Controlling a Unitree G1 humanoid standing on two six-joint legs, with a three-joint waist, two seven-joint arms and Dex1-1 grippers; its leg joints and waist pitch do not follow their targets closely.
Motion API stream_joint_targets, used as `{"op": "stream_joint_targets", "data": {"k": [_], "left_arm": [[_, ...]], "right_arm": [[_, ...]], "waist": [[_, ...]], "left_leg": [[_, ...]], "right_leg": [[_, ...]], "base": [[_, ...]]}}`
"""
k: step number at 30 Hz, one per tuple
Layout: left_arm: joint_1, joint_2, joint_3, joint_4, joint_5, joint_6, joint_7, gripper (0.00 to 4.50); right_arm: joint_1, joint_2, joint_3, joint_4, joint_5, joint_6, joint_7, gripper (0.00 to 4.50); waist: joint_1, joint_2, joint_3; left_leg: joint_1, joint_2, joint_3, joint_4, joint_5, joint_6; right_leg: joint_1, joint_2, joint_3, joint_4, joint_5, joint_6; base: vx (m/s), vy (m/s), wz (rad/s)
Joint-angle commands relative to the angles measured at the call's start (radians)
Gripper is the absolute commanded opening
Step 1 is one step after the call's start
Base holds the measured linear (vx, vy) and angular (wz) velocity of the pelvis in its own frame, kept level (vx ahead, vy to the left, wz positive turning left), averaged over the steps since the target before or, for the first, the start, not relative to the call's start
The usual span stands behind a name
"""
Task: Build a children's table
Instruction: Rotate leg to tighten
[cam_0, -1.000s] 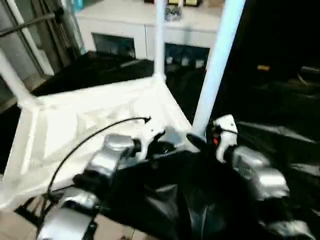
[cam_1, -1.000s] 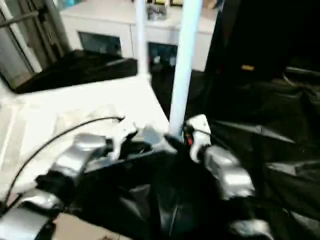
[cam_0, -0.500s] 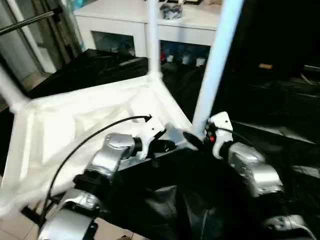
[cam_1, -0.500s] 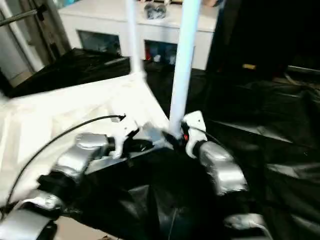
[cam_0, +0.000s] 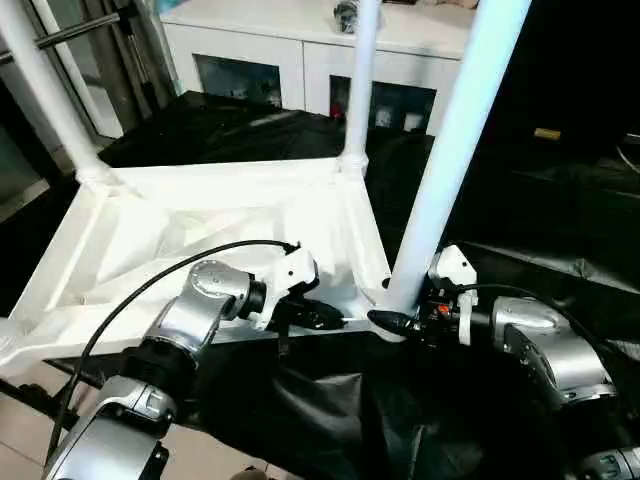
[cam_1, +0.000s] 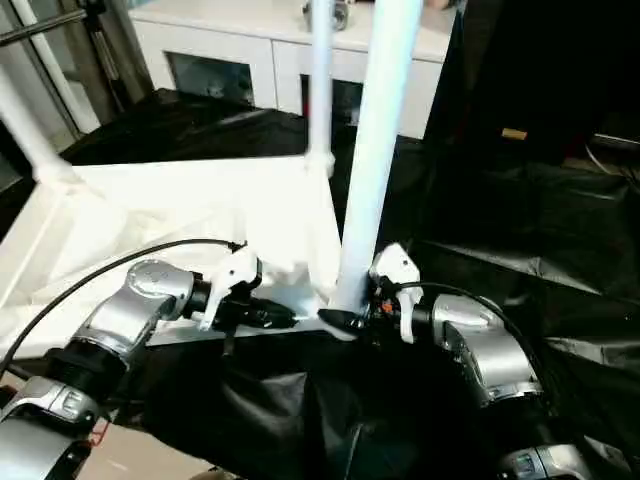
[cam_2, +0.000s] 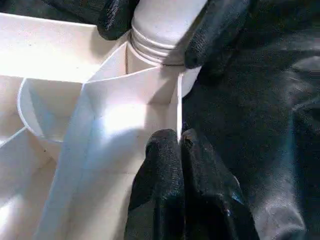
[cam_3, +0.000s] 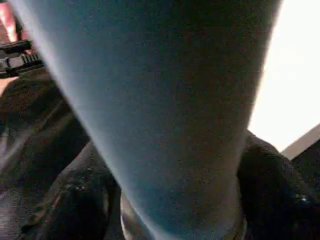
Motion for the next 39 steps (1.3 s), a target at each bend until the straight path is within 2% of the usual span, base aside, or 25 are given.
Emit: {"op": "stream_joint_targets", "data": {"k": [1, 5, 8, 11, 12, 13, 14, 15, 16, 18, 20, 21, 22, 23, 24, 25, 26, 27, 28, 32, 33, 36, 38, 39], "left_arm": [[0.001, -0.006, -0.017, -0.023, -0.005, -0.015, -0.009, 0.0], [-0.001, -0.007, -0.017, -0.017, -0.002, -0.019, -0.001, 0.0], [-0.004, -0.019, -0.009, -0.003, 0.004, -0.021, 0.036, 0.0], [-0.018, -0.046, 0.013, 0.026, 0.011, -0.01, 0.117, 0.0], [-0.024, -0.056, 0.019, 0.036, 0.012, -0.009, 0.142, 0.0], [-0.039, -0.082, 0.03, 0.056, 0.019, 0.007, 0.205, 0.0], [-0.039, -0.082, 0.03, 0.056, 0.019, 0.007, 0.205, 0.0], [-0.051, -0.101, 0.034, 0.071, 0.028, 0.016, 0.249, 0.0], [-0.065, -0.124, 0.041, 0.087, 0.035, 0.028, 0.302, 0.0], [-0.076, -0.143, 0.046, 0.099, 0.039, 0.036, 0.339, 0.0], [-0.089, -0.169, 0.055, 0.11, 0.039, 0.053, 0.387, 0.0], [-0.095, -0.193, 0.062, 0.113, 0.037, 0.067, 0.423, 0.0], [-0.095, -0.193, 0.062, 0.113, 0.037, 0.067, 0.423, 0.0], [-0.098, -0.226, 0.065, 0.109, 0.034, 0.083, 0.453, 0.0], [-0.096, -0.236, 0.062, 0.105, 0.035, 0.085, 0.46, 0.0], [-0.094, -0.241, 0.06, 0.102, 0.037, 0.086, 0.462, 0.0], [-0.094, -0.242, 0.059, 0.102, 0.037, 0.086, 0.461, 0.0], [-0.088, -0.244, 0.05, 0.097, 0.038, 0.084, 0.45, 0.0], [-0.083, -0.237, 0.041, 0.091, 0.039, 0.078, 0.429, 0.0], [-0.077, -0.215, 0.033, 0.085, 0.04, 0.064, 0.396, 0.0], [-0.075, -0.209, 0.031, 0.082, 0.038, 0.061, 0.384, 0.0], [-0.062, -0.177, 0.023, 0.059, 0.033, 0.043, 0.321, 0.0], [-0.055, -0.163, 0.019, 0.049, 0.029, 0.03, 0.289, 0.0], [-0.039, -0.139, 0.009, 0.025, 0.015, 0.015, 0.222, 0.0]], "right_arm": [[0.009, 0.016, 0.037, -0.054, 0.024, 0.02, 0.043, 2.95], [0.017, 0.015, 0.042, -0.066, 0.034, 0.037, 0.05, 2.72], [0.025, 0.021, 0.045, -0.066, 0.033, 0.04, 0.038, 2.66], [0.027, 0.054, 0.033, -0.041, 0.01, 0.043, -0.037, 2.65], [0.022, 0.069, 0.026, -0.021, -0.008, 0.041, -0.081, 2.64], [0.003, 0.108, 0.006, 0.048, -0.054, 0.03, -0.205, 2.64], [0.003, 0.108, 0.006, 0.048, -0.054, 0.03, -0.205, 2.64], [-0.012, 0.134, -0.012, 0.09, -0.069, 0.035, -0.28, 2.64], [-0.025, 0.167, -0.032, 0.125, -0.073, 0.048, -0.353, 2.64], [-0.032, 0.191, -0.042, 0.14, -0.077, 0.06, -0.399, 2.64], [-0.045, 0.226, -0.049, 0.159, -0.091, 0.077, -0.473, 2.64], [-0.054, 0.255, -0.041, 0.167, -0.111, 0.085, -0.523, 2.64], [-0.054, 0.255, -0.041, 0.167, -0.111, 0.085, -0.523, 2.64], [-0.07, 0.306, -0.037, 0.188, -0.13, 0.09, -0.587, 2.64], [-0.078, 0.325, -0.039, 0.2, -0.129, 0.085, -0.601, 2.64], [-0.082, 0.335, -0.041, 0.208, -0.127, 0.081, -0.607, 2.99], [-0.084, 0.336, -0.043, 0.21, -0.126, 0.081, -0.609, 2.99], [-0.096, 0.347, -0.05, 0.226, -0.117, 0.082, -0.616, 3.34], [-0.102, 0.345, -0.047, 0.227, -0.119, 0.077, -0.614, 3.36], [-0.103, 0.319, -0.013, 0.219, -0.156, 0.038, -0.604, 3.68], [-0.1, 0.312, -0.007, 0.214, -0.157, 0.031, -0.589, 3.8], [-0.084, 0.28, 0.006, 0.169, -0.139, 0.011, -0.478, 3.8], [-0.077, 0.264, 0.011, 0.146, -0.127, 0.006, -0.43, 3.8], [-0.064, 0.226, 0.024, 0.105, -0.108, 0.004, -0.343, 3.8]], "waist": [[0.001, -0.011, -0.056], [0.003, -0.011, -0.06], [0.004, -0.012, -0.06], [0.004, -0.011, -0.055], [0.002, -0.012, -0.054], [-0.002, -0.018, -0.052], [-0.002, -0.018, -0.052], [-0.008, -0.017, -0.045], [-0.013, -0.019, -0.042], [-0.017, -0.017, -0.043], [-0.022, -0.016, -0.045], [-0.024, -0.011, -0.045], [-0.027, -0.014, -0.045], [-0.025, -0.006, -0.046], [-0.03, -0.011, -0.045], [-0.03, -0.012, -0.046], [-0.028, -0.01, -0.046], [-0.03, -0.001, -0.046], [-0.031, -0.004, -0.046], [-0.03, -0.003, -0.046], [-0.031, -0.002, -0.047], [-0.032, -0.004, -0.048], [-0.03, -0.006, -0.053], [-0.03, -0.005, -0.054]], "left_leg": [[0.009, 0.05, -0.013, -0.062, -0.113, 0.072], [0.008, 0.049, -0.013, -0.059, -0.081, 0.082], [0.007, 0.048, -0.012, -0.058, -0.083, 0.084], [0.01, 0.048, -0.011, -0.061, -0.115, 0.068], [0.011, 0.047, -0.012, -0.063, -0.133, 0.056], [0.012, 0.047, -0.013, -0.066, -0.146, 0.046], [0.012, 0.047, -0.013, -0.066, -0.146, 0.046], [0.016, 0.045, -0.015, -0.072, -0.19, 0.021], [0.019, 0.045, -0.016, -0.077, -0.213, 0.006], [0.02, 0.045, -0.019, -0.079, -0.226, -0.003], [0.02, 0.046, -0.02, -0.079, -0.214, -0.002], [0.022, 0.045, -0.019, -0.078, -0.215, -0.004], [0.02, 0.044, -0.018, -0.078, -0.211, -0.004], [0.02, 0.043, -0.018, -0.077, -0.208, -0.006], [0.017, 0.041, -0.019, -0.078, -0.207, -0.006], [0.016, 0.04, -0.019, -0.079, -0.204, -0.004], [0.018, 0.041, -0.018, -0.078, -0.207, 0.002], [0.018, 0.041, -0.018, -0.078, -0.211, 0.0], [0.017, 0.04, -0.018, -0.079, -0.21, 0.001], [0.017, 0.042, -0.019, -0.081, -0.214, 0.0], [0.018, 0.043, -0.02, -0.082, -0.219, -0.002], [0.018, 0.043, -0.019, -0.082, -0.221, 0.004], [0.012, 0.044, -0.019, -0.076, -0.167, 0.026], [0.009, 0.043, -0.018, -0.074, -0.144, 0.036]], "right_leg": [[0.05, -0.09, 0.052, -0.068, -0.072, -0.227], [0.051, -0.09, 0.051, -0.059, 0.001, -0.238], [0.051, -0.091, 0.05, -0.06, -0.002, -0.24], [0.046, -0.091, 0.052, -0.069, -0.06, -0.234], [0.047, -0.093, 0.051, -0.073, -0.103, -0.228], [0.046, -0.094, 0.051, -0.078, -0.148, -0.216], [0.046, -0.094, 0.051, -0.078, -0.148, -0.216], [0.043, -0.096, 0.05, -0.089, -0.262, -0.193], [0.041, -0.097, 0.052, -0.096, -0.316, -0.179], [0.043, -0.097, 0.054, -0.1, -0.343, -0.161], [0.042, -0.095, 0.056, -0.097, -0.298, -0.165], [0.04, -0.095, 0.056, -0.096, -0.284, -0.171], [0.041, -0.093, 0.056, -0.095, -0.274, -0.173], [0.041, -0.094, 0.057, -0.095, -0.267, -0.175], [0.043, -0.095, 0.056, -0.095, -0.271, -0.174], [0.045, -0.094, 0.056, -0.096, -0.273, -0.17], [0.043, -0.095, 0.057, -0.098, -0.281, -0.164], [0.042, -0.093, 0.057, -0.099, -0.275, -0.163], [0.044, -0.092, 0.057, -0.099, -0.267, -0.163], [0.044, -0.091, 0.056, -0.095, -0.237, -0.17], [0.044, -0.092, 0.057, -0.095, -0.236, -0.171], [0.046, -0.092, 0.058, -0.094, -0.224, -0.173], [0.053, -0.091, 0.058, -0.083, -0.128, -0.184], [0.054, -0.091, 0.057, -0.079, -0.083, -0.198]], "base": [[0.0, 0.0, 0.0], [0.0, 0.0, 0.0], [0.0, 0.0, 0.0], [0.0, 0.0, 0.0], [0.0, 0.0, 0.0], [0.0, 0.0, 0.0], [0.0, 0.0, 0.0], [0.0, 0.0, 0.0], [0.0, 0.0, 0.0], [0.0, 0.0, 0.0], [0.0, 0.0, 0.0], [0.0, 0.0, 0.0], [0.0, 0.0, 0.0], [0.0, 0.0, 0.0], [0.0, 0.0, 0.0], [0.0, 0.0, 0.0], [0.0, 0.0, 0.0], [0.0, 0.0, 0.0], [0.0, 0.0, 0.0], [0.0, 0.0, 0.0], [0.0, 0.0, 0.0], [0.0, 0.0, 0.0], [0.0, 0.0, 0.0], [0.0, 0.0, 0.0]]}}
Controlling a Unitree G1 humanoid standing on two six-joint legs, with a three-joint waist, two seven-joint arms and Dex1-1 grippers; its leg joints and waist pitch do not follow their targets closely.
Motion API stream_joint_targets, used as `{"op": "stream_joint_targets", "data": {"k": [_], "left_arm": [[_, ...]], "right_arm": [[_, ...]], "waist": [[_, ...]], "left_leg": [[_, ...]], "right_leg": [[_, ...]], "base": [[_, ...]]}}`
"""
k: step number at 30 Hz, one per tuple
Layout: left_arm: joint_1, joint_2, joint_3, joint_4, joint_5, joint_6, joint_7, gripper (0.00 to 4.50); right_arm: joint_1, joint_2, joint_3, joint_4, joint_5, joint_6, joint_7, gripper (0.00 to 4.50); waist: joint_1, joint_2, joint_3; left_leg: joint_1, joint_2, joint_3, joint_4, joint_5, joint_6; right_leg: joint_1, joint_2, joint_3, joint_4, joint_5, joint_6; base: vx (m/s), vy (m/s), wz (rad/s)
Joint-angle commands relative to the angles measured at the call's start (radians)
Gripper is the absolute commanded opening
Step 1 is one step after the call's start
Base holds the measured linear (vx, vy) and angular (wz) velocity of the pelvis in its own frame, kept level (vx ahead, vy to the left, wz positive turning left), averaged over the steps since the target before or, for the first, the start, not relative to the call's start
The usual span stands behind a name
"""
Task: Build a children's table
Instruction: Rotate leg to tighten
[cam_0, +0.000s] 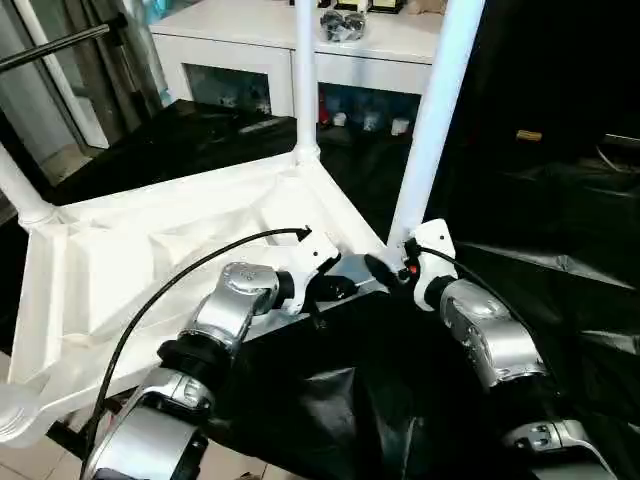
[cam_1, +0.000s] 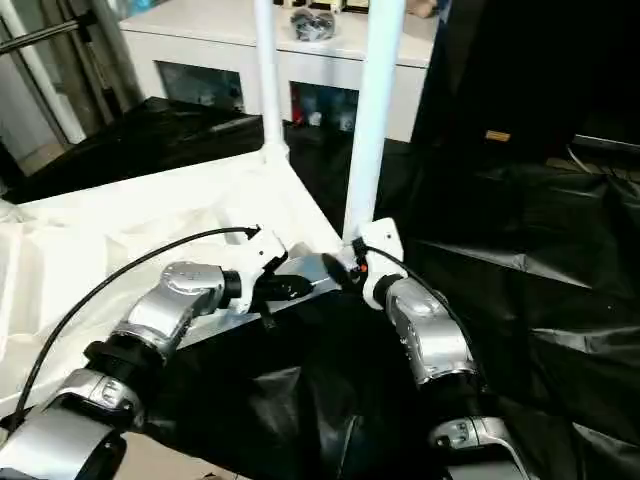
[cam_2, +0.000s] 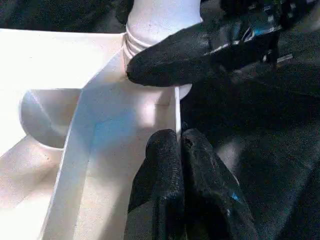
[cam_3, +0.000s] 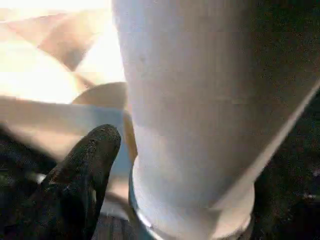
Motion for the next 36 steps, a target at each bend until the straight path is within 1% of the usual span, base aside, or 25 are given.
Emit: {"op": "stream_joint_targets", "data": {"k": [1, 2, 3, 5, 7, 8, 9, 11, 12, 13, 14, 17, 19, 20, 23, 24, 25, 26, 27, 29, 31, 32, 33, 35, 36], "left_arm": [[0.011, -0.005, -0.047, -0.067, -0.039, -0.031, -0.107, 0.0], [0.012, -0.004, -0.047, -0.069, -0.04, -0.031, -0.11, 0.0], [0.02, 0.015, -0.054, -0.082, -0.044, -0.034, -0.15, 0.0], [0.021, 0.035, -0.055, -0.079, -0.042, -0.051, -0.174, 0.0], [0.018, 0.051, -0.052, -0.073, -0.042, -0.059, -0.19, 0.0], [0.018, 0.059, -0.05, -0.071, -0.041, -0.063, -0.197, 0.0], [0.017, 0.064, -0.049, -0.069, -0.041, -0.065, -0.201, 0.0], [0.018, 0.072, -0.049, -0.071, -0.041, -0.064, -0.215, 0.0], [0.02, 0.077, -0.049, -0.075, -0.041, -0.064, -0.22, 0.0], [0.021, 0.08, -0.049, -0.078, -0.042, -0.063, -0.224, 0.0], [0.023, 0.083, -0.049, -0.08, -0.043, -0.063, -0.228, 0.0], [0.023, 0.085, -0.047, -0.079, -0.042, -0.062, -0.226, 0.0], [0.023, 0.084, -0.046, -0.077, -0.041, -0.061, -0.22, 0.0], [0.024, 0.083, -0.045, -0.077, -0.041, -0.059, -0.216, 0.0], [0.017, 0.055, -0.031, -0.063, -0.035, -0.031, -0.151, 0.0], [0.007, 0.035, -0.022, -0.049, -0.028, -0.01, -0.1, 0.0], [-0.004, 0.016, -0.014, -0.03, -0.016, 0.006, -0.047, 0.0], [-0.007, 0.009, -0.012, -0.024, -0.013, 0.01, -0.031, 0.0], [-0.018, -0.012, -0.004, -0.007, -0.005, 0.023, 0.021, 0.0], [-0.027, -0.038, 0.004, 0.01, 0.001, 0.037, 0.076, 0.0], [-0.037, -0.073, 0.012, 0.028, 0.006, 0.055, 0.141, 0.0], [-0.04, -0.096, 0.013, 0.034, 0.008, 0.066, 0.17, 0.0], [-0.039, -0.106, 0.012, 0.033, 0.008, 0.072, 0.181, 0.0], [-0.039, -0.109, 0.01, 0.032, 0.008, 0.074, 0.183, 0.0], [-0.036, -0.118, 0.008, 0.029, 0.009, 0.071, 0.187, 0.0]], "right_arm": [[0.031, -0.003, 0.116, -0.041, 0.049, 0.023, 0.175, 3.8], [0.032, -0.005, 0.117, -0.043, 0.05, 0.023, 0.179, 3.8], [0.044, -0.04, 0.129, -0.076, 0.062, 0.021, 0.25, 3.8], [0.057, -0.089, 0.142, -0.113, 0.083, 0.031, 0.331, 3.8], [0.068, -0.129, 0.15, -0.144, 0.098, 0.045, 0.399, 3.8], [0.074, -0.145, 0.151, -0.157, 0.108, 0.054, 0.43, 3.57], [0.076, -0.153, 0.152, -0.164, 0.113, 0.063, 0.446, 3.49], [0.081, -0.164, 0.151, -0.175, 0.122, 0.076, 0.474, 3.49], [0.082, -0.167, 0.152, -0.178, 0.124, 0.079, 0.478, 3.4], [0.083, -0.169, 0.152, -0.181, 0.125, 0.08, 0.481, 3.16], [0.084, -0.169, 0.152, -0.182, 0.125, 0.083, 0.482, 3.12], [0.084, -0.164, 0.15, -0.179, 0.126, 0.084, 0.468, 3.11], [0.085, -0.157, 0.146, -0.178, 0.123, 0.084, 0.459, 2.81], [0.086, -0.153, 0.144, -0.177, 0.121, 0.083, 0.453, 2.77], [0.056, -0.093, 0.104, -0.089, 0.066, 0.066, 0.284, 2.68], [0.031, -0.054, 0.072, -0.022, 0.038, 0.062, 0.165, 2.67], [0.014, -0.025, 0.044, 0.025, 0.031, 0.069, 0.082, 2.67], [0.01, -0.017, 0.037, 0.036, 0.031, 0.072, 0.062, 2.67], [-0.001, 0.006, 0.019, 0.064, 0.029, 0.081, 0.004, 2.67], [-0.012, 0.032, 0.0, 0.093, 0.024, 0.088, -0.069, 2.66], [-0.025, 0.067, -0.022, 0.127, 0.01, 0.096, -0.176, 2.65], [-0.032, 0.086, -0.026, 0.147, -0.003, 0.098, -0.234, 2.65], [-0.035, 0.096, -0.025, 0.157, -0.013, 0.095, -0.255, 2.65], [-0.035, 0.099, -0.023, 0.159, -0.017, 0.091, -0.259, 2.65], [-0.037, 0.111, -0.022, 0.169, -0.019, 0.066, -0.248, 2.65]], "waist": [[0.0, -0.004, -0.054], [0.002, -0.004, -0.054], [0.003, -0.003, -0.054], [0.006, -0.003, -0.055], [0.01, -0.002, -0.055], [0.011, -0.005, -0.054], [0.012, -0.004, -0.054], [0.013, -0.004, -0.051], [0.013, -0.007, -0.051], [0.014, -0.005, -0.05], [0.013, -0.005, -0.05], [0.013, -0.005, -0.052], [0.013, -0.006, -0.053], [0.013, -0.006, -0.053], [0.008, -0.005, -0.051], [0.0, -0.004, -0.049], [-0.004, -0.005, -0.047], [-0.008, -0.006, -0.046], [-0.009, -0.005, -0.045], [-0.01, -0.005, -0.044], [-0.011, -0.005, -0.046], [-0.011, -0.004, -0.047], [-0.011, -0.005, -0.045], [-0.007, -0.004, -0.046], [-0.006, -0.003, -0.044]], "left_leg": [[0.001, 0.046, -0.018, -0.066, -0.132, 0.048], [-0.001, 0.046, -0.016, -0.062, -0.111, 0.064], [0.0, 0.047, -0.016, -0.061, -0.108, 0.074], [-0.001, 0.047, -0.015, -0.059, -0.099, 0.083], [0.001, 0.049, -0.013, -0.057, -0.107, 0.091], [0.003, 0.051, -0.011, -0.057, -0.116, 0.092], [0.002, 0.052, -0.012, -0.058, -0.12, 0.09], [0.001, 0.052, -0.013, -0.061, -0.14, 0.077], [0.003, 0.051, -0.012, -0.06, -0.146, 0.073], [0.002, 0.052, -0.013, -0.061, -0.146, 0.071], [0.002, 0.052, -0.014, -0.062, -0.145, 0.065], [0.002, 0.051, -0.014, -0.061, -0.132, 0.062], [0.0, 0.05, -0.014, -0.06, -0.122, 0.065], [0.0, 0.05, -0.014, -0.059, -0.116, 0.067], [0.002, 0.05, -0.014, -0.061, -0.129, 0.057], [0.002, 0.048, -0.015, -0.064, -0.142, 0.038], [0.001, 0.046, -0.017, -0.067, -0.155, 0.028], [0.004, 0.044, -0.018, -0.069, -0.18, 0.015], [0.01, 0.045, -0.018, -0.069, -0.199, 0.01], [0.008, 0.045, -0.017, -0.07, -0.2, 0.008], [0.007, 0.044, -0.017, -0.07, -0.184, 0.009], [0.009, 0.044, -0.016, -0.069, -0.175, 0.007], [0.009, 0.043, -0.017, -0.069, -0.177, 0.007], [0.008, 0.042, -0.016, -0.069, -0.183, 0.012], [0.007, 0.042, -0.016, -0.071, -0.19, 0.014]], "right_leg": [[0.05, -0.092, 0.055, -0.072, -0.061, -0.207], [0.05, -0.089, 0.055, -0.066, -0.007, -0.22], [0.05, -0.09, 0.053, -0.064, 0.014, -0.23], [0.052, -0.088, 0.051, -0.062, 0.031, -0.238], [0.05, -0.088, 0.05, -0.062, 0.023, -0.243], [0.046, -0.088, 0.051, -0.063, 0.01, -0.246], [0.046, -0.089, 0.051, -0.064, 0.0, -0.248], [0.046, -0.09, 0.05, -0.068, -0.055, -0.243], [0.045, -0.091, 0.051, -0.07, -0.075, -0.241], [0.045, -0.093, 0.051, -0.071, -0.084, -0.24], [0.045, -0.092, 0.051, -0.071, -0.095, -0.235], [0.045, -0.092, 0.051, -0.069, -0.082, -0.235], [0.046, -0.092, 0.051, -0.068, -0.065, -0.237], [0.046, -0.091, 0.05, -0.067, -0.056, -0.237], [0.042, -0.092, 0.05, -0.069, -0.082, -0.237], [0.038, -0.092, 0.05, -0.071, -0.114, -0.24], [0.04, -0.094, 0.049, -0.074, -0.144, -0.237], [0.042, -0.094, 0.049, -0.081, -0.207, -0.221], [0.038, -0.094, 0.052, -0.086, -0.236, -0.211], [0.039, -0.093, 0.054, -0.088, -0.234, -0.203], [0.04, -0.091, 0.054, -0.084, -0.206, -0.202], [0.038, -0.09, 0.055, -0.082, -0.185, -0.205], [0.039, -0.091, 0.054, -0.085, -0.193, -0.203], [0.039, -0.092, 0.055, -0.088, -0.206, -0.194], [0.039, -0.092, 0.055, -0.089, -0.216, -0.187]], "base": [[0.0, 0.0, 0.0], [0.0, 0.0, 0.0], [0.0, 0.0, 0.0], [0.0, 0.0, 0.0], [0.0, 0.0, 0.0], [0.0, 0.0, 0.0], [0.0, 0.0, 0.0], [0.0, 0.0, 0.0], [0.0, 0.0, 0.0], [0.0, 0.0, 0.0], [0.0, 0.0, 0.0], [0.0, 0.0, 0.0], [0.0, 0.0, 0.0], [0.0, 0.0, 0.0], [0.0, 0.0, 0.0], [0.0, 0.0, 0.0], [0.0, 0.0, 0.0], [0.0, 0.0, 0.0], [0.0, 0.0, 0.0], [0.0, 0.0, 0.0], [0.0, 0.0, 0.0], [0.0, 0.0, 0.0], [0.0, 0.0, 0.0], [0.0, 0.0, 0.0], [0.0, 0.0, 0.0]]}}
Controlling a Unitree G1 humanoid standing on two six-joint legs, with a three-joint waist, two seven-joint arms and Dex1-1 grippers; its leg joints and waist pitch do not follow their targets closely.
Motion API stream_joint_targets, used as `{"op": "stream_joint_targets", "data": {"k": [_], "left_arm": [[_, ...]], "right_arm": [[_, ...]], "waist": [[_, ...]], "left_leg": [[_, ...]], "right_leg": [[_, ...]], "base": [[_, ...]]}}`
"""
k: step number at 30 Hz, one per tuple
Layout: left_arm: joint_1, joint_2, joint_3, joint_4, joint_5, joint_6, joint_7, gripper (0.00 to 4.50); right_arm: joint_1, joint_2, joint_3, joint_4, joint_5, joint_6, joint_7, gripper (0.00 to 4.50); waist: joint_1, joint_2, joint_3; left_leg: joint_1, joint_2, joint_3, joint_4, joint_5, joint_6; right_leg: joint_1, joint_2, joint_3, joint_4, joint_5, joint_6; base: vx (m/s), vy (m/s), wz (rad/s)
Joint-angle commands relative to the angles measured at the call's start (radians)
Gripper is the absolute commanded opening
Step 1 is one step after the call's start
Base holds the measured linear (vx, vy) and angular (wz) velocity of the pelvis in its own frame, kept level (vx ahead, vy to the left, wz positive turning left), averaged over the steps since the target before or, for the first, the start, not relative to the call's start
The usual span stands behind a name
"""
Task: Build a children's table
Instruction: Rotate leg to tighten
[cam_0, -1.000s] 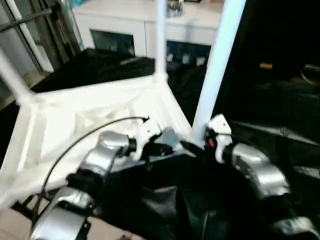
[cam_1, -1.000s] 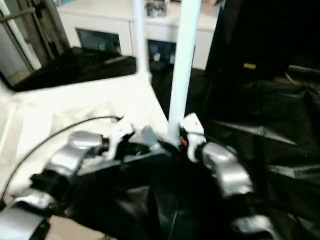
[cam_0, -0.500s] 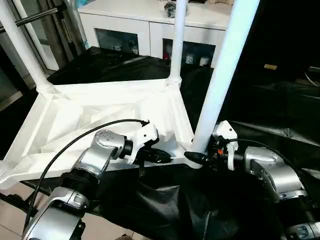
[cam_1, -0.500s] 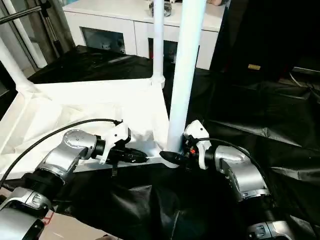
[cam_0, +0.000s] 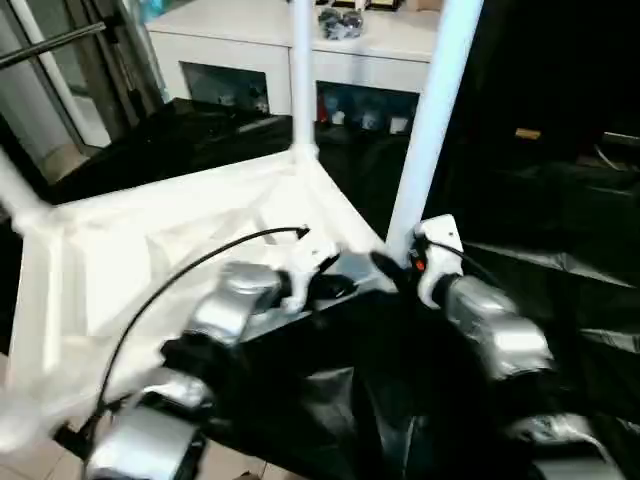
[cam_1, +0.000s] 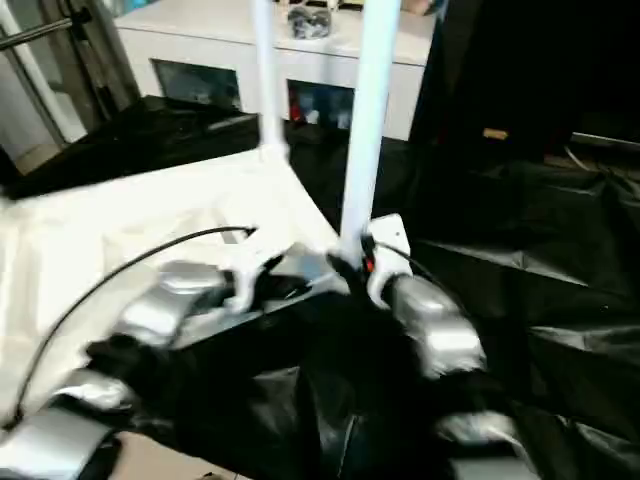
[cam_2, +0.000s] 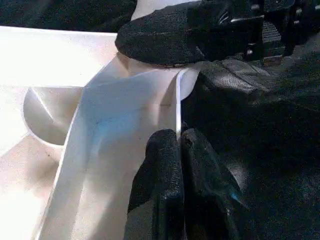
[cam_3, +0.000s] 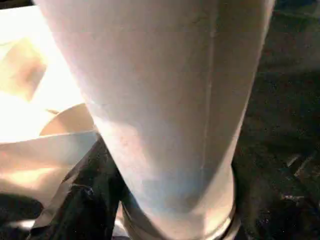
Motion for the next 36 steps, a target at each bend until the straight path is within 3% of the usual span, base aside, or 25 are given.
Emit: {"op": "stream_joint_targets", "data": {"k": [1, 5, 7, 14, 19, 24, 30, 36], "left_arm": [[-0.013, -0.039, -0.017, 0.004, -0.001, 0.0, 0.007, 0.0], [-0.004, -0.025, -0.03, -0.011, -0.004, -0.021, -0.033, 0.0], [0.003, -0.009, -0.037, -0.026, -0.01, -0.027, -0.064, 0.0], [0.022, 0.056, -0.066, -0.067, -0.026, -0.069, -0.209, 0.0], [0.034, 0.103, -0.078, -0.1, -0.05, -0.087, -0.322, 0.0], [0.041, 0.14, -0.084, -0.119, -0.061, -0.101, -0.399, 0.0], [0.043, 0.147, -0.084, -0.123, -0.063, -0.102, -0.407, 0.0], [0.051, 0.146, -0.082, -0.131, -0.061, -0.09, -0.405, 0.0]], "right_arm": [[0.031, 0.034, 0.05, 0.079, -0.035, 0.018, 0.024, 3.0], [0.028, 0.032, 0.053, 0.069, -0.016, 0.016, 0.059, 3.38], [0.029, 0.013, 0.08, 0.06, -0.03, -0.013, 0.092, 3.54], [0.079, -0.079, 0.144, -0.076, 0.025, -0.05, 0.365, 3.54], [0.11, -0.168, 0.167, -0.144, 0.054, -0.045, 0.533, 3.54], [0.163, -0.267, 0.217, -0.264, 0.101, -0.001, 0.729, 3.54], [0.165, -0.269, 0.22, -0.269, 0.108, 0.016, 0.744, 3.26], [0.167, -0.253, 0.217, -0.281, 0.117, 0.048, 0.734, 2.85]], "waist": [[-0.003, -0.007, -0.045], [-0.003, -0.005, -0.044], [-0.004, -0.005, -0.045], [-0.001, -0.008, -0.052], [0.008, -0.009, -0.05], [0.018, -0.01, -0.051], [0.02, -0.014, -0.048], [0.02, -0.015, -0.053]], "left_leg": [[0.006, 0.042, -0.016, -0.074, -0.196, 0.015], [0.006, 0.043, -0.018, -0.077, -0.215, 0.014], [0.004, 0.044, -0.019, -0.077, -0.208, 0.014], [-0.002, 0.045, -0.016, -0.068, -0.117, 0.067], [0.0, 0.048, -0.014, -0.066, -0.128, 0.079], [-0.002, 0.053, -0.012, -0.063, -0.109, 0.094], [0.001, 0.05, -0.012, -0.065, -0.145, 0.07], [-0.002, 0.049, -0.013, -0.062, -0.096, 0.082]], "right_leg": [[0.037, -0.091, 0.055, -0.091, -0.222, -0.181], [0.035, -0.091, 0.056, -0.094, -0.247, -0.171], [0.037, -0.091, 0.055, -0.092, -0.23, -0.172], [0.047, -0.09, 0.054, -0.071, -0.028, -0.216], [0.047, -0.089, 0.052, -0.073, -0.058, -0.227], [0.045, -0.089, 0.052, -0.067, -0.028, -0.236], [0.041, -0.094, 0.052, -0.078, -0.139, -0.222], [0.043, -0.09, 0.05, -0.067, -0.059, -0.228]], "base": [[0.0, 0.0, 0.0], [0.0, 0.0, 0.0], [0.0, 0.0, 0.0], [0.0, 0.0, 0.0], [0.0, 0.0, 0.0], [0.0, 0.0, 0.0], [0.0, 0.0, 0.0], [0.0, 0.0, 0.0]]}}
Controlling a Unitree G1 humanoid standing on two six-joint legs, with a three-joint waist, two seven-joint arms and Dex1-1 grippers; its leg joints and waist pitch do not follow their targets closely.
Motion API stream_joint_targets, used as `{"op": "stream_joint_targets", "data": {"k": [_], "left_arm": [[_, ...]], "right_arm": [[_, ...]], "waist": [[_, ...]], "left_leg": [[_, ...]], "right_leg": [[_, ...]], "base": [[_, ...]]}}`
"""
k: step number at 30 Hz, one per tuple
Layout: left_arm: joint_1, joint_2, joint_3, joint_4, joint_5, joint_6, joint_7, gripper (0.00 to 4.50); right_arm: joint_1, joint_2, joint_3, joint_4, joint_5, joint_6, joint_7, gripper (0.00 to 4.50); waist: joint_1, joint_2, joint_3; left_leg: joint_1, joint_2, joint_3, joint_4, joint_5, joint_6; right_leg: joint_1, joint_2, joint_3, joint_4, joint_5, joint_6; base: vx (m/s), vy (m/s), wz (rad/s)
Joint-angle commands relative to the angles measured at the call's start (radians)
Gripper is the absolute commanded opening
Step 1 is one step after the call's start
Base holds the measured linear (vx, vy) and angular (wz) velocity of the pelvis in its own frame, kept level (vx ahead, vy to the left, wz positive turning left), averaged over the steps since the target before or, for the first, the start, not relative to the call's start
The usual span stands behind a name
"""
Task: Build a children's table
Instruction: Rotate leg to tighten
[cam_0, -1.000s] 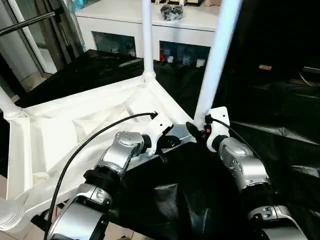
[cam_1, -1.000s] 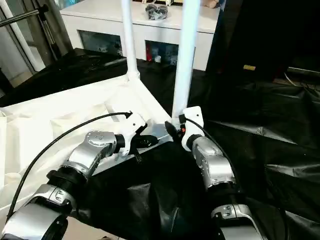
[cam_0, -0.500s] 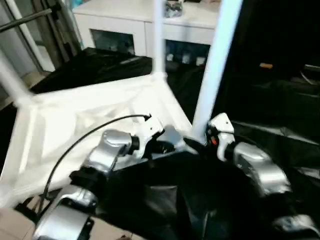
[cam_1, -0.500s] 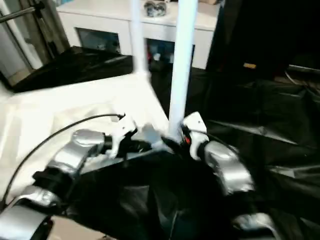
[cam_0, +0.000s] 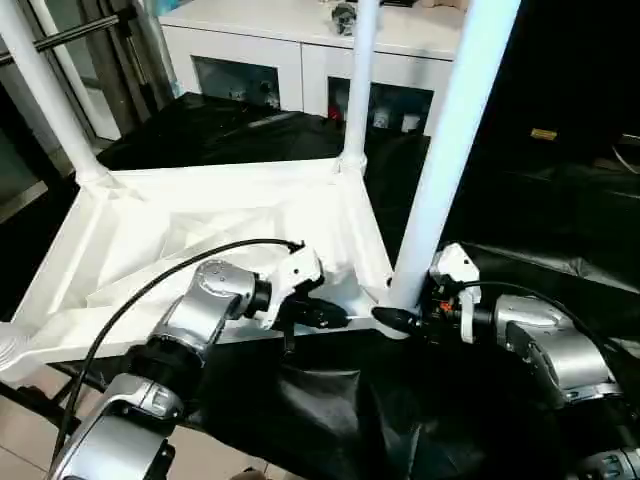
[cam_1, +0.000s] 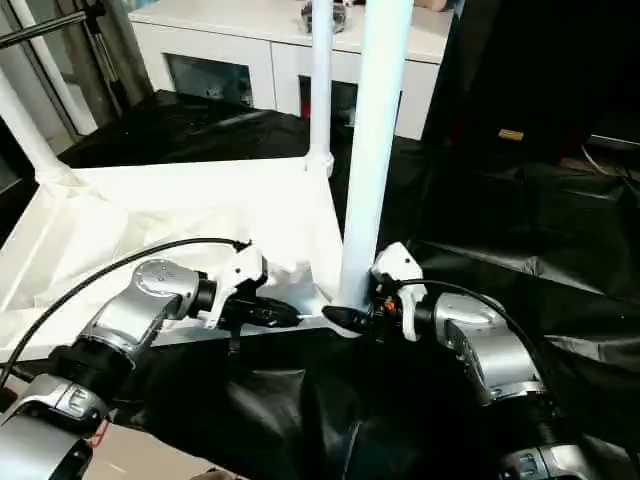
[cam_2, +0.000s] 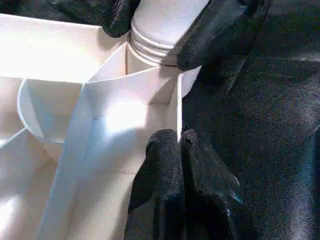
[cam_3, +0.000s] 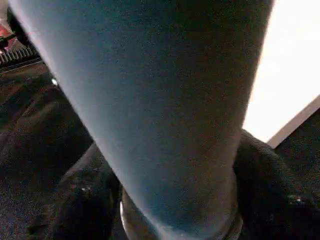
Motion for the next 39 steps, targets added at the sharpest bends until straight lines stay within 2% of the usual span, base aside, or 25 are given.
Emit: {"op": "stream_joint_targets", "data": {"k": [1, 3, 4, 5, 6, 7, 8, 9, 10, 12, 13, 16, 20, 21, 24, 27, 30, 33, 36, 39], "left_arm": [[-0.007, -0.029, -0.008, -0.028, -0.015, 0.006, 0.031, 0.0], [-0.01, -0.034, -0.004, -0.024, -0.012, 0.012, 0.049, 0.0], [-0.015, -0.044, 0.003, -0.014, -0.008, 0.023, 0.078, 0.0], [-0.018, -0.05, 0.007, -0.008, -0.005, 0.028, 0.095, 0.0], [-0.02, -0.052, 0.008, -0.006, -0.003, 0.03, 0.102, 0.0], [-0.022, -0.056, 0.01, -0.002, -0.001, 0.032, 0.113, 0.0], [-0.038, -0.086, 0.023, 0.029, 0.016, 0.039, 0.195, 0.0], [-0.041, -0.09, 0.025, 0.033, 0.018, 0.04, 0.207, 0.0], [-0.057, -0.123, 0.039, 0.062, 0.028, 0.055, 0.283, 0.0], [-0.071, -0.157, 0.053, 0.084, 0.031, 0.068, 0.35, 0.0], [-0.074, -0.164, 0.056, 0.089, 0.032, 0.07, 0.365, 0.0], [-0.078, -0.192, 0.054, 0.093, 0.032, 0.08, 0.398, 0.0], [-0.07, -0.204, 0.046, 0.083, 0.031, 0.075, 0.389, 0.0], [-0.061, -0.2, 0.041, 0.072, 0.028, 0.06, 0.361, 0.0], [-0.046, -0.183, 0.026, 0.051, 0.022, 0.032, 0.31, 0.0], [-0.039, -0.161, 0.015, 0.036, 0.017, 0.026, 0.271, 0.0], [-0.033, -0.143, 0.007, 0.023, 0.01, 0.032, 0.236, 0.0], [-0.024, -0.105, -0.007, 0.001, -0.001, 0.025, 0.152, 0.0], [-0.016, -0.073, -0.018, -0.014, -0.009, 0.014, 0.087, 0.0], [-0.011, -0.057, -0.024, -0.024, -0.016, 0.008, 0.049, 0.0]], "right_arm": [[0.008, 0.05, 0.068, -0.027, 0.02, 0.026, 0.027, 2.76], [0.002, 0.066, 0.056, -0.009, 0.01, 0.03, -0.012, 2.73], [-0.014, 0.094, 0.038, 0.037, -0.02, 0.025, -0.1, 2.72], [-0.023, 0.108, 0.029, 0.061, -0.036, 0.022, -0.146, 2.72], [-0.027, 0.114, 0.026, 0.071, -0.042, 0.021, -0.165, 2.72], [-0.029, 0.12, 0.022, 0.08, -0.046, 0.021, -0.182, 2.71], [-0.049, 0.164, -0.004, 0.135, -0.068, 0.022, -0.296, 2.7], [-0.051, 0.17, -0.007, 0.142, -0.07, 0.023, -0.311, 2.7], [-0.073, 0.217, -0.036, 0.192, -0.089, 0.034, -0.439, 2.7], [-0.095, 0.261, -0.068, 0.234, -0.093, 0.055, -0.546, 2.69], [-0.1, 0.271, -0.076, 0.244, -0.093, 0.06, -0.57, 2.69], [-0.115, 0.308, -0.082, 0.273, -0.107, 0.055, -0.635, 2.69], [-0.121, 0.324, -0.055, 0.288, -0.136, 0.021, -0.636, 2.69], [-0.122, 0.328, -0.059, 0.286, -0.118, 0.014, -0.603, 3.39], [-0.121, 0.322, -0.062, 0.274, -0.092, 0.019, -0.55, 3.59], [-0.119, 0.296, -0.039, 0.262, -0.103, 0.002, -0.516, 3.83], [-0.114, 0.271, -0.021, 0.249, -0.11, -0.007, -0.479, 3.93], [-0.085, 0.211, 0.011, 0.179, -0.082, -0.021, -0.319, 3.93], [-0.046, 0.143, 0.052, 0.092, -0.057, -0.025, -0.167, 3.93], [-0.03, 0.115, 0.066, 0.063, -0.046, -0.031, -0.112, 3.93]], "waist": [[0.0, -0.013, -0.055], [-0.001, -0.012, -0.053], [-0.002, -0.012, -0.052], [-0.006, -0.01, -0.05], [-0.012, -0.013, -0.046], [-0.012, -0.012, -0.045], [-0.016, -0.012, -0.044], [-0.02, -0.009, -0.04], [-0.025, -0.01, -0.042], [-0.029, -0.012, -0.042], [-0.028, -0.013, -0.043], [-0.027, -0.011, -0.046], [-0.025, -0.01, -0.048], [-0.025, -0.01, -0.047], [-0.025, -0.01, -0.046], [-0.026, -0.01, -0.048], [-0.027, -0.01, -0.052], [-0.024, -0.009, -0.055], [-0.02, -0.009, -0.053], [-0.011, -0.007, -0.052]], "left_leg": [[0.006, 0.048, -0.013, -0.062, -0.096, 0.081], [0.007, 0.048, -0.013, -0.063, -0.111, 0.077], [0.007, 0.047, -0.013, -0.064, -0.119, 0.073], [0.009, 0.046, -0.013, -0.066, -0.14, 0.059], [0.007, 0.044, -0.015, -0.07, -0.164, 0.043], [0.01, 0.045, -0.016, -0.071, -0.178, 0.037], [0.012, 0.045, -0.015, -0.072, -0.194, 0.03], [0.013, 0.045, -0.015, -0.075, -0.208, 0.022], [0.017, 0.044, -0.019, -0.078, -0.229, -0.001], [0.019, 0.043, -0.02, -0.08, -0.234, -0.012], [0.018, 0.042, -0.021, -0.079, -0.229, -0.011], [0.015, 0.042, -0.017, -0.076, -0.193, 0.006], [0.011, 0.04, -0.016, -0.074, -0.168, 0.021], [0.011, 0.039, -0.016, -0.074, -0.174, 0.024], [0.012, 0.042, -0.017, -0.077, -0.19, 0.026], [0.009, 0.043, -0.018, -0.077, -0.17, 0.028], [0.008, 0.043, -0.017, -0.072, -0.132, 0.039], [0.006, 0.043, -0.015, -0.067, -0.105, 0.064], [0.006, 0.045, -0.013, -0.065, -0.102, 0.084], [0.01, 0.048, -0.012, -0.066, -0.13, 0.079]], "right_leg": [[0.048, -0.09, 0.052, -0.067, -0.054, -0.232], [0.046, -0.091, 0.052, -0.07, -0.073, -0.232], [0.046, -0.091, 0.051, -0.071, -0.087, -0.231], [0.041, -0.092, 0.052, -0.075, -0.131, -0.227], [0.045, -0.094, 0.051, -0.082, -0.195, -0.215], [0.043, -0.094, 0.051, -0.086, -0.23, -0.206], [0.04, -0.094, 0.054, -0.09, -0.264, -0.194], [0.036, -0.093, 0.054, -0.093, -0.286, -0.192], [0.037, -0.093, 0.054, -0.095, -0.334, -0.174], [0.035, -0.093, 0.055, -0.098, -0.334, -0.17], [0.038, -0.093, 0.055, -0.097, -0.327, -0.168], [0.038, -0.092, 0.057, -0.093, -0.246, -0.177], [0.042, -0.093, 0.057, -0.089, -0.202, -0.18], [0.042, -0.092, 0.057, -0.09, -0.211, -0.18], [0.041, -0.091, 0.057, -0.092, -0.233, -0.177], [0.046, -0.091, 0.056, -0.086, -0.191, -0.183], [0.048, -0.091, 0.057, -0.076, -0.098, -0.206], [0.053, -0.091, 0.056, -0.068, -0.017, -0.226], [0.054, -0.089, 0.055, -0.066, 0.006, -0.233], [0.05, -0.09, 0.054, -0.071, -0.045, -0.236]], "base": [[0.0, 0.0, 0.0], [0.0, 0.0, 0.0], [0.0, 0.0, 0.0], [0.0, 0.0, 0.0], [0.0, 0.0, 0.0], [0.0, 0.0, 0.0], [0.0, 0.0, 0.0], [0.0, 0.0, 0.0], [0.0, 0.0, 0.0], [0.0, 0.0, 0.0], [0.0, 0.0, 0.0], [0.0, 0.0, 0.0], [0.0, 0.0, 0.0], [0.0, 0.0, 0.0], [0.0, 0.0, 0.0], [0.0, 0.0, 0.0], [0.0, 0.0, 0.0], [0.0, 0.0, 0.0], [0.0, 0.0, 0.0], [0.0, 0.0, 0.0]]}}
